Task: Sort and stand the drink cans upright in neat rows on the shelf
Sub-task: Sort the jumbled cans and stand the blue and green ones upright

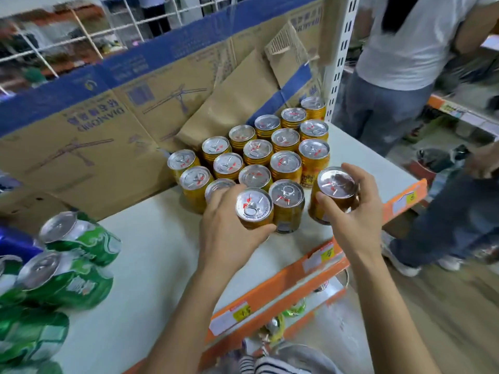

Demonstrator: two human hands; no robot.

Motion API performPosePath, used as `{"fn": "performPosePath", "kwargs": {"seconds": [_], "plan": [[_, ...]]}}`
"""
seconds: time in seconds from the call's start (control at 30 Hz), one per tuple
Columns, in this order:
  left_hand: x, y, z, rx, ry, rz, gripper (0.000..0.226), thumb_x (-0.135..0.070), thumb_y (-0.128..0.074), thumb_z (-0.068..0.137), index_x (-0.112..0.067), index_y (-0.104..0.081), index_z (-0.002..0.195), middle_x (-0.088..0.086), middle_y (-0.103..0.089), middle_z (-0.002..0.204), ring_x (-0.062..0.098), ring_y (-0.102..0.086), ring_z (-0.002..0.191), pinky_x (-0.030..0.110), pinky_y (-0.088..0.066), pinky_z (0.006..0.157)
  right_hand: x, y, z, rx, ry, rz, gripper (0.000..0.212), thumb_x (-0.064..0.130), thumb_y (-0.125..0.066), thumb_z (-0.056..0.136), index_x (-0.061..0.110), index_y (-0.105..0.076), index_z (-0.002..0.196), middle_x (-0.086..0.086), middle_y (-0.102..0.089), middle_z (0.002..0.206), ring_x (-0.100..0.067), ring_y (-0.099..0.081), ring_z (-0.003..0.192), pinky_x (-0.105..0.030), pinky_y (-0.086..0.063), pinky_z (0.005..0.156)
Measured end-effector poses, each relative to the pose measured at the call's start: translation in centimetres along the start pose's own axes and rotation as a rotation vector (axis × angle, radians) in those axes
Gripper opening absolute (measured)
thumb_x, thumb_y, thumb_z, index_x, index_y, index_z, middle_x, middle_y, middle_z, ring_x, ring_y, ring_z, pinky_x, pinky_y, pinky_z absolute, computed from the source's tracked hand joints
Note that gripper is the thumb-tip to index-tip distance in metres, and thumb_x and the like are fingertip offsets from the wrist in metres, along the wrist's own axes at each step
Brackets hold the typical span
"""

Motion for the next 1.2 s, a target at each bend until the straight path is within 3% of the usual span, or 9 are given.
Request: {"fn": "performPosePath", "kwargs": {"seconds": [0.17, 0.27, 0.43, 0.57, 0.73, 0.83, 0.93, 1.03, 1.2], "plan": [[0.5, -0.8, -0.6, -0.042, -0.083, 0.170, 0.081, -0.047, -0.087, 0.053, -0.019, -0.061, 0.124, -0.001, -0.059, 0.120, 0.018, -0.037, 0.113, 0.030, -0.038, 0.098, -2.6, -2.3, 1.0, 0.091, -0.041, -0.063, 0.055, 0.017, -0.068, 0.072, 0.021, -0.050, 0.124, 0.009, -0.055, 0.121, -0.005, -0.053, 0.107, -0.031, -0.046, 0.096], [0.0, -1.0, -1.1, -0.105, -0.148, 0.239, 0.064, -0.043, -0.085, 0.058, -0.021, -0.067, 0.114, 0.006, -0.052, 0.125, 0.028, -0.044, 0.113, 0.041, -0.047, 0.090, -3.0, -3.0, 1.5, 0.151, -0.078, -0.072, 0.057, 0.025, -0.062, 0.077, 0.021, -0.046, 0.131, 0.007, -0.052, 0.129, -0.004, -0.051, 0.112, -0.032, -0.044, 0.101], [0.3, -0.7, -1.6, -0.105, -0.166, 0.177, 0.058, -0.058, -0.063, 0.072, -0.023, -0.062, 0.117, 0.007, -0.046, 0.133, 0.027, -0.040, 0.119, 0.037, -0.038, 0.101, 1.0, -3.0, 1.6, 0.108, 0.096, -0.288, 0.055, 0.035, -0.057, 0.083, 0.017, -0.047, 0.134, -0.004, -0.040, 0.144, -0.018, -0.038, 0.133, -0.042, -0.036, 0.109], [1.4, 3.9, -2.0, -0.222, -0.108, 0.179, 0.049, -0.050, -0.056, 0.081, -0.018, -0.064, 0.116, 0.007, -0.054, 0.123, 0.025, -0.047, 0.111, 0.031, -0.036, 0.097, 7.2, -6.5, -0.9, 0.178, 0.343, -0.282, 0.040, 0.022, -0.060, 0.083, 0.010, -0.057, 0.121, -0.006, -0.054, 0.128, -0.008, -0.042, 0.121, -0.012, -0.028, 0.102], [5.3, 12.3, -3.7, -0.381, 0.093, 0.343, 0.044, -0.045, -0.050, 0.079, -0.019, -0.068, 0.110, 0.005, -0.059, 0.112, 0.027, -0.048, 0.105, 0.035, -0.038, 0.092, 10.8, -15.9, -7.2, 0.524, 0.435, -0.053, 0.032, 0.017, -0.053, 0.083, 0.006, -0.061, 0.112, -0.004, -0.061, 0.112, -0.017, -0.053, 0.106, -0.022, -0.041, 0.091], [8.4, 17.2, -5.8, -0.404, 0.179, 0.420, 0.046, -0.045, -0.053, 0.078, -0.016, -0.067, 0.112, 0.010, -0.059, 0.113, 0.029, -0.048, 0.108, 0.033, -0.031, 0.097, 9.5, -22.4, -12.4, 0.829, 0.332, -0.100, 0.056, 0.021, -0.060, 0.077, 0.009, -0.049, 0.130, -0.004, -0.051, 0.126, -0.011, -0.047, 0.114, -0.020, -0.038, 0.093], [11.6, 21.4, -7.9, -0.394, 0.292, 0.454, 0.043, -0.038, -0.064, 0.080, -0.018, -0.063, 0.118, 0.010, -0.055, 0.118, 0.028, -0.044, 0.114, 0.035, -0.030, 0.101, 7.8, -28.1, -18.4, 1.177, 0.251, -0.122, 0.102, 0.030, -0.071, 0.074, 0.012, -0.005, 0.150, -0.004, -0.010, 0.155, -0.013, -0.012, 0.143, -0.016, -0.015, 0.110], [14.6, 24.2, -9.7, -0.318, 0.414, 0.508, 0.049, -0.037, -0.068, 0.081, -0.019, -0.058, 0.125, 0.013, -0.049, 0.128, 0.032, -0.039, 0.122, 0.042, -0.032, 0.104, 7.9, -32.9, -20.7, 1.171, 0.298, -0.166, 0.117, 0.026, -0.078, 0.075, 0.007, 0.015, 0.145, -0.001, 0.014, 0.154, -0.019, 0.017, 0.143, -0.008, 0.007, 0.105], [18.3, 27.9, -12.0, -0.238, 0.486, 0.479, 0.053, -0.043, -0.064, 0.084, -0.027, -0.050, 0.133, 0.006, -0.042, 0.135, 0.027, -0.031, 0.130, 0.039, -0.031, 0.107, 7.7, -39.0, -21.3, 1.137, 0.103, -0.020, 0.124, 0.030, -0.085, 0.063, 0.026, 0.005, 0.150, -0.009, -0.011, 0.157, -0.029, -0.017, 0.144, -0.052, -0.024, 0.115]]}}
Point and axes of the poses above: each hand's wrist, its own z-axis towards the middle knuckle, its own y-axis out of the back of the hand, x = y × z, the point moved 9 cm from there along z, towards the middle knuckle
